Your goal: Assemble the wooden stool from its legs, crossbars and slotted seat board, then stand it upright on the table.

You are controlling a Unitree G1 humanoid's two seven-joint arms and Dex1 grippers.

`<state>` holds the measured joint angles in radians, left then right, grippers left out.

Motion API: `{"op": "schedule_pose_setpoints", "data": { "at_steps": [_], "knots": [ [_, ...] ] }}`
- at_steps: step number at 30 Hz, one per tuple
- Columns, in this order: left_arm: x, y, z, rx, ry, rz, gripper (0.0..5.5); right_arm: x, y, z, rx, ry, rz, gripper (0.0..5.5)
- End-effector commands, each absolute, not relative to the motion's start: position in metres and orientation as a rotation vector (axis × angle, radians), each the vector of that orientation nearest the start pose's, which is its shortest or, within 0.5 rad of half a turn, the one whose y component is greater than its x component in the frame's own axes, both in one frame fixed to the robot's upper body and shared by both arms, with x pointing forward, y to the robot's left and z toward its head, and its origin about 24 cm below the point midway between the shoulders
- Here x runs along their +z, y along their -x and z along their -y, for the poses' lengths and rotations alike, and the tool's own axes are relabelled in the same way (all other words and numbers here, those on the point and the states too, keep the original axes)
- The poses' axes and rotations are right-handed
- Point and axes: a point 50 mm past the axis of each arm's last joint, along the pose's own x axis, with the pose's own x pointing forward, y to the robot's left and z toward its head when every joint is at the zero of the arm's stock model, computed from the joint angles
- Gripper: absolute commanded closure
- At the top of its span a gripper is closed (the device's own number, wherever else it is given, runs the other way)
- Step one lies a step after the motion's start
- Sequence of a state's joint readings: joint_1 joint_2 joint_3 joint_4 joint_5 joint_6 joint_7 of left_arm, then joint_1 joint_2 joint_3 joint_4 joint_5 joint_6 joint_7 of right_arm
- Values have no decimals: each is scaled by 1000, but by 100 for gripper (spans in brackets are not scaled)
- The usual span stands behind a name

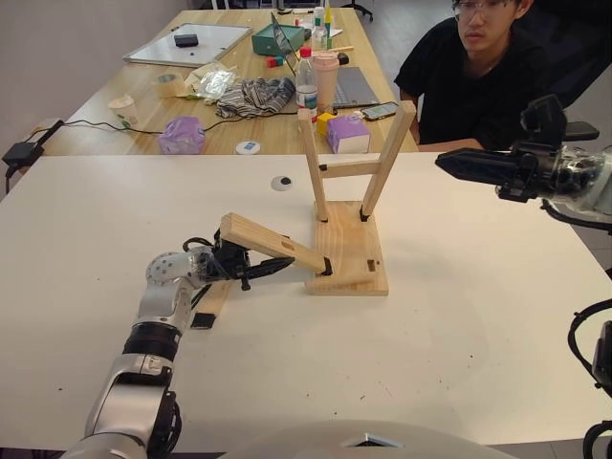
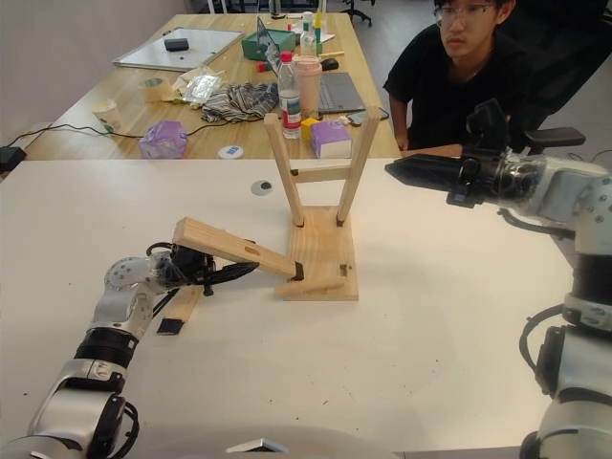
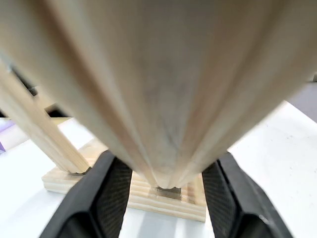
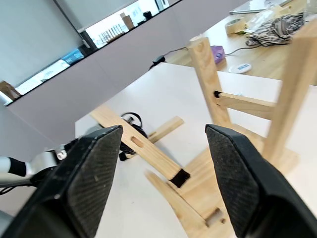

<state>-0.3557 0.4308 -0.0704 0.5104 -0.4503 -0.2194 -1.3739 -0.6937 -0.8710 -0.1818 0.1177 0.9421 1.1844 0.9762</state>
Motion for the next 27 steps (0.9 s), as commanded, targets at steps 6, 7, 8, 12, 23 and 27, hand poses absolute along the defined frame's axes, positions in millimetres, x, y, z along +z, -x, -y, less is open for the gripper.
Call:
{"op": "schedule_pose_setpoints", "data": {
  "at_steps": [6, 7, 8, 12, 23, 27],
  "knots": [
    [41, -273, -184, -1371, -142, -132, 349, 230, -287, 235, 1055, -331, -366, 242],
    [43, -275, -183, -1375, -147, -143, 349, 229, -286, 235, 1052, -332, -365, 242],
    [45, -277, -184, -1379, -155, -153, 349, 229, -286, 235, 1049, -335, -365, 242],
    [55, -288, -195, -1369, -192, -249, 349, 225, -284, 235, 1035, -342, -360, 242],
    [47, -284, -201, -1328, -220, -549, 349, 215, -275, 240, 975, -358, -345, 242],
    [47, -277, -196, -1274, -219, -641, 349, 211, -271, 242, 952, -363, -342, 242]
  ]
}}
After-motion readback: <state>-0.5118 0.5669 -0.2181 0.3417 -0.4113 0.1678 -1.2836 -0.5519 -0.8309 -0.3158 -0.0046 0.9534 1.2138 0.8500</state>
